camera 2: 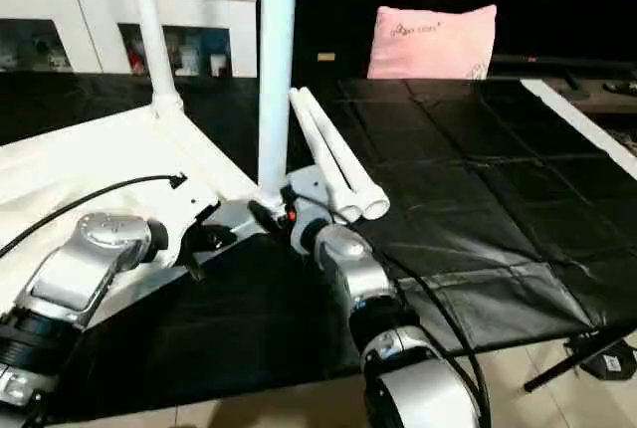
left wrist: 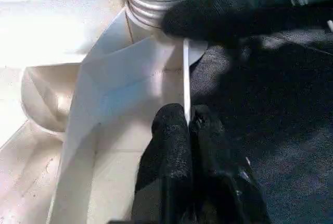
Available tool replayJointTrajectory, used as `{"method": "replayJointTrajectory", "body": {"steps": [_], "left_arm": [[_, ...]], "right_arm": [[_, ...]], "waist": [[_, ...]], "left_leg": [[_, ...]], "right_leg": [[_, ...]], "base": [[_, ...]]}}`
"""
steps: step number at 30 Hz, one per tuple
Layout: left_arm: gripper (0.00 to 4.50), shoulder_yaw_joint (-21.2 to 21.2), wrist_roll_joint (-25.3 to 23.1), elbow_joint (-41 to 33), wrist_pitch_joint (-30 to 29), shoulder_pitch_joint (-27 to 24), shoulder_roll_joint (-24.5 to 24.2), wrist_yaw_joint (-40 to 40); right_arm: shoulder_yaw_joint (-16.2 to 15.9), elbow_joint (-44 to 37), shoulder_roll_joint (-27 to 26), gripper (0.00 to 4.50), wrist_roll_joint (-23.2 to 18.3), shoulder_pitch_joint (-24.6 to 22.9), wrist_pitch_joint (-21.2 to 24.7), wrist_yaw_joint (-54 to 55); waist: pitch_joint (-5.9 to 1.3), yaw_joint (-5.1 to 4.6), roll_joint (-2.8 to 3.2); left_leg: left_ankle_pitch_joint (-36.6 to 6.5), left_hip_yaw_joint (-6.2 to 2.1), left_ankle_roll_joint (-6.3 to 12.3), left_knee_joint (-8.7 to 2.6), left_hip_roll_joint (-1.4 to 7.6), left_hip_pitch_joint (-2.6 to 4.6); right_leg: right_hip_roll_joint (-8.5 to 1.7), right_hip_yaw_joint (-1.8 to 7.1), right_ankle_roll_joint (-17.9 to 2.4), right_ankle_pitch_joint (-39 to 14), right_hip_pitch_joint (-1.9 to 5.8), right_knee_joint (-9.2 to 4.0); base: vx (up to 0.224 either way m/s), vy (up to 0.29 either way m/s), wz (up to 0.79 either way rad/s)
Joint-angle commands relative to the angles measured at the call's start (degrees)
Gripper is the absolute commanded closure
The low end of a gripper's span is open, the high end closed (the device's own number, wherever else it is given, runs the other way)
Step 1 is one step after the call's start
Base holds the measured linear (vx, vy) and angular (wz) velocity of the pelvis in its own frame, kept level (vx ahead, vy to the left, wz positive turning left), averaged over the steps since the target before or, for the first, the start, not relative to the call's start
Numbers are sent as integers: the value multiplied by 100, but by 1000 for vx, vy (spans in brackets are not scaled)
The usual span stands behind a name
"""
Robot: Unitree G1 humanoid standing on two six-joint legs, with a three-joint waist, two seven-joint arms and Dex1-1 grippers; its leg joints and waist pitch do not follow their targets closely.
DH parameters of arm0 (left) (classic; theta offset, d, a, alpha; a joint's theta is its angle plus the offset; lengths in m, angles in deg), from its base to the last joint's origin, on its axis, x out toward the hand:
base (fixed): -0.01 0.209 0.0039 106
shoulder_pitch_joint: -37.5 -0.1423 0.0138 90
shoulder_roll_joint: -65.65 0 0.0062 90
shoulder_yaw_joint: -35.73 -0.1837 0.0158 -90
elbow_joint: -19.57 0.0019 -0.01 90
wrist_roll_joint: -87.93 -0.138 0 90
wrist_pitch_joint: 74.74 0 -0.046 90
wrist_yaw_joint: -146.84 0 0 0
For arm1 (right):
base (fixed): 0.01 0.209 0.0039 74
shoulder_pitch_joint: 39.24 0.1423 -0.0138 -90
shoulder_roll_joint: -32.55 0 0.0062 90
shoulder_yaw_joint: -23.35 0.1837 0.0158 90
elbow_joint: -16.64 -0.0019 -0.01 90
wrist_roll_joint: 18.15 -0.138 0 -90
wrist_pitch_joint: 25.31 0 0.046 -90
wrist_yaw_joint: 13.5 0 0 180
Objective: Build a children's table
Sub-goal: Rotate leg to tighten
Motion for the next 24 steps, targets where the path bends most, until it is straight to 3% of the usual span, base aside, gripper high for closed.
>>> {"method": "replayJointTrajectory", "body": {"steps": [1,5,9,14,18,21,24], "left_arm": [[450,-97,-67,26,247,247,34,32],[450,-112,-61,205,461,294,-91,-53],[450,-183,-55,364,751,331,-230,-285],[450,-424,-82,637,1585,328,-639,-993],[450,-535,-83,779,2048,312,-839,-1361],[450,-632,-9,802,2374,256,-1034,-1807],[450,-716,30,883,2708,247,-1232,-2228]], "right_arm": [[-126,79,-26,36,10,-167,149,-308],[-139,-340,233,6,-54,-388,32,-737],[-241,-849,558,2,-78,-669,-51,-1233],[-230,-1992,1204,2,-367,-1120,259,-1999],[-247,-2366,1488,2,-421,-1192,278,-2373],[-321,-2624,1720,2,-435,-1213,340,-2707],[-429,-2831,1943,2,-442,-1199,411,-3058]], "waist": [[-263,-35,128],[-265,1,183],[-296,-1,164],[-337,2,173],[-353,4,161],[-353,-4,129],[-343,-3,121]], "left_leg": [[-2022,2,9,-471,79,-21],[-1660,30,63,-478,103,-67],[-1320,14,107,-506,115,-166],[-814,46,184,-468,130,-152],[-504,61,273,-436,129,-161],[-321,85,329,-415,128,-145],[-359,87,350,-421,134,-143]], "right_leg": [[-392,308,-228,-3227,162,-701],[-374,317,-387,-2774,171,-669],[-370,310,-447,-2291,271,-600],[-344,327,-840,-1115,304,-476],[-345,330,-1021,-508,340,-396],[-349,339,-1146,-213,341,-361],[-360,338,-1143,-355,350,-367]], "base": [[0,0,0],[0,0,0],[0,0,0],[0,0,0],[14,5,0],[0,0,0],[0,0,0]]}}
